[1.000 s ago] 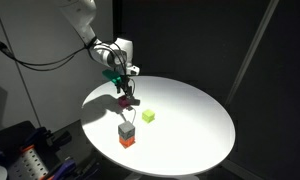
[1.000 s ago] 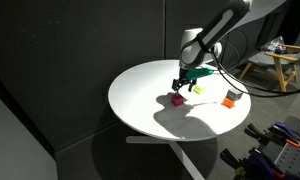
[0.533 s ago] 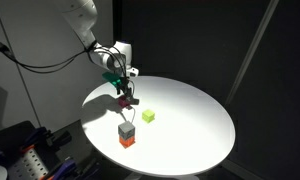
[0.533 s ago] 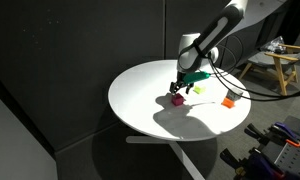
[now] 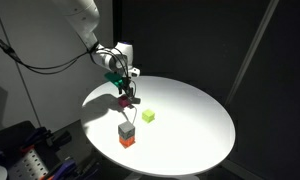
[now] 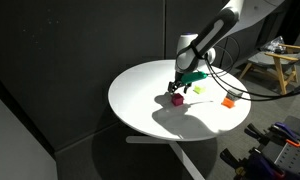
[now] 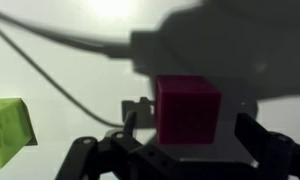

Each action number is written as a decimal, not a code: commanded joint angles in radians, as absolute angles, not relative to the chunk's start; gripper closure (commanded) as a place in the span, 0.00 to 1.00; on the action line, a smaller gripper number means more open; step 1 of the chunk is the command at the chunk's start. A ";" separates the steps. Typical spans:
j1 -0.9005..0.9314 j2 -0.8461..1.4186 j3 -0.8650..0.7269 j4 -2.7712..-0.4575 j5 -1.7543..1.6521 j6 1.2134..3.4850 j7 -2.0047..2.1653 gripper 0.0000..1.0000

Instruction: Pick up the mulberry pink block and stack it on top of the gray block

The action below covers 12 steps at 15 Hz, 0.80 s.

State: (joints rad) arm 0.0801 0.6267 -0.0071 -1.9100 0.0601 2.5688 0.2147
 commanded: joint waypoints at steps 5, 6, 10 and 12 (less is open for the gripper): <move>0.086 0.670 -0.025 -1.860 0.057 2.565 0.228 0.00; 0.085 0.673 -0.025 -1.856 0.058 2.562 0.226 0.07; 0.083 0.680 -0.024 -1.851 0.060 2.556 0.223 0.51; 0.083 0.681 -0.024 -1.849 0.059 2.553 0.222 0.66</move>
State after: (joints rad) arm 0.0801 0.6648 -0.0180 -1.8793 0.0601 2.5687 0.2147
